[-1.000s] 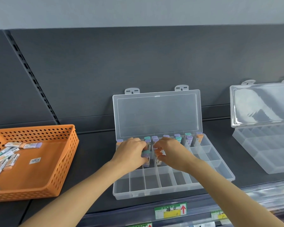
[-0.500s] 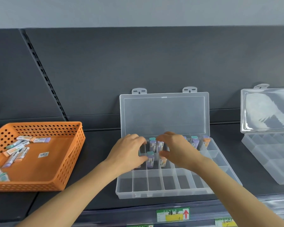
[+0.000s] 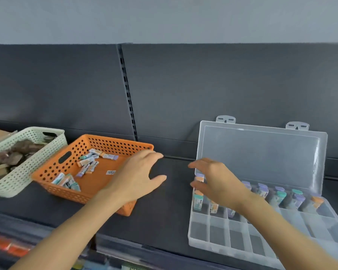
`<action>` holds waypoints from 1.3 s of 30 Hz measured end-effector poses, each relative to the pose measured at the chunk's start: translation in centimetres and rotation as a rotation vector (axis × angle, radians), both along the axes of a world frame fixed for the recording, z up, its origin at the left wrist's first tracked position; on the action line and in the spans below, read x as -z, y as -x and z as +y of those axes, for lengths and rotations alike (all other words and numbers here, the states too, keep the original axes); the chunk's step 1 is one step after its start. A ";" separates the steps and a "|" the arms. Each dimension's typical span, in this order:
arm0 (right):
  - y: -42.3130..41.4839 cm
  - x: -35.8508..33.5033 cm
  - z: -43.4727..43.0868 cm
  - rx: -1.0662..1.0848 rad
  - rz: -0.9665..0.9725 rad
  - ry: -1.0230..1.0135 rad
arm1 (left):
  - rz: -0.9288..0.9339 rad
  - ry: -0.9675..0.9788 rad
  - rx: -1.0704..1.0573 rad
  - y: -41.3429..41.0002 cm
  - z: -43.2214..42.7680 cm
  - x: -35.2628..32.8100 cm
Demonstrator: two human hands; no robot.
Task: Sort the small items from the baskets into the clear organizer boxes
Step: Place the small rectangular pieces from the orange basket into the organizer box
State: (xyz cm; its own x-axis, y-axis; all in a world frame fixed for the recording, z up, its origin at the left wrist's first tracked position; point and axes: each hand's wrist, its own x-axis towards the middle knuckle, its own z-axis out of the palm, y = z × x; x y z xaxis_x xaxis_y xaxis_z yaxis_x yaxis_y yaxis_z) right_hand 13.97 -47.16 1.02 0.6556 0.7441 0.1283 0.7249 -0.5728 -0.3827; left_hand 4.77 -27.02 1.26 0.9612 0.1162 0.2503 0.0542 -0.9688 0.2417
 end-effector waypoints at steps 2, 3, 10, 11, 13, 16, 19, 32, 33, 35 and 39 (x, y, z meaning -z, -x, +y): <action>0.4 -0.3 2.2 -0.041 -0.023 -0.019 | -0.005 -0.008 -0.037 0.9 2.9 -0.5; 0.6 -0.5 3.3 -0.055 -0.031 -0.032 | -0.001 -0.009 -0.051 1.3 4.4 -0.6; 2.5 -0.7 12.6 -0.098 -0.042 -0.093 | 0.052 -0.007 -0.072 3.6 14.5 0.3; 2.8 -0.6 14.0 -0.092 -0.036 -0.094 | 0.060 -0.011 -0.067 3.7 15.8 0.5; 3.3 -0.4 16.4 -0.082 -0.025 -0.090 | 0.074 -0.015 -0.055 3.9 18.4 0.7; 3.9 0.1 19.4 -0.044 -0.005 -0.067 | 0.103 -0.030 -0.031 3.8 21.7 0.9; 4.3 0.6 21.8 -0.005 0.027 -0.059 | 0.154 -0.013 -0.013 3.7 24.4 1.3; 3.9 2.6 26.0 0.102 0.080 0.010 | 0.433 0.060 0.056 0.4 27.2 4.6; 3.7 2.6 26.0 0.105 0.078 0.008 | 0.451 0.046 0.049 0.2 27.1 4.8; 3.4 2.6 25.9 0.109 0.084 0.006 | 0.460 0.013 0.047 -0.1 27.0 5.2; 3.1 2.9 26.0 0.100 0.092 0.005 | 0.479 0.120 0.030 -0.4 26.9 5.5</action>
State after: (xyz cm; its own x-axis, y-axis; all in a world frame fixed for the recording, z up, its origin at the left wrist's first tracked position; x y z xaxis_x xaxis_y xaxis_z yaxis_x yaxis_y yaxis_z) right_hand 10.87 -21.20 -1.89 0.7357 0.6745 0.0612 0.6259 -0.6426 -0.4419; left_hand 5.16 -0.08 -4.23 0.9684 0.0873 -0.2338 0.1585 -0.9387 0.3061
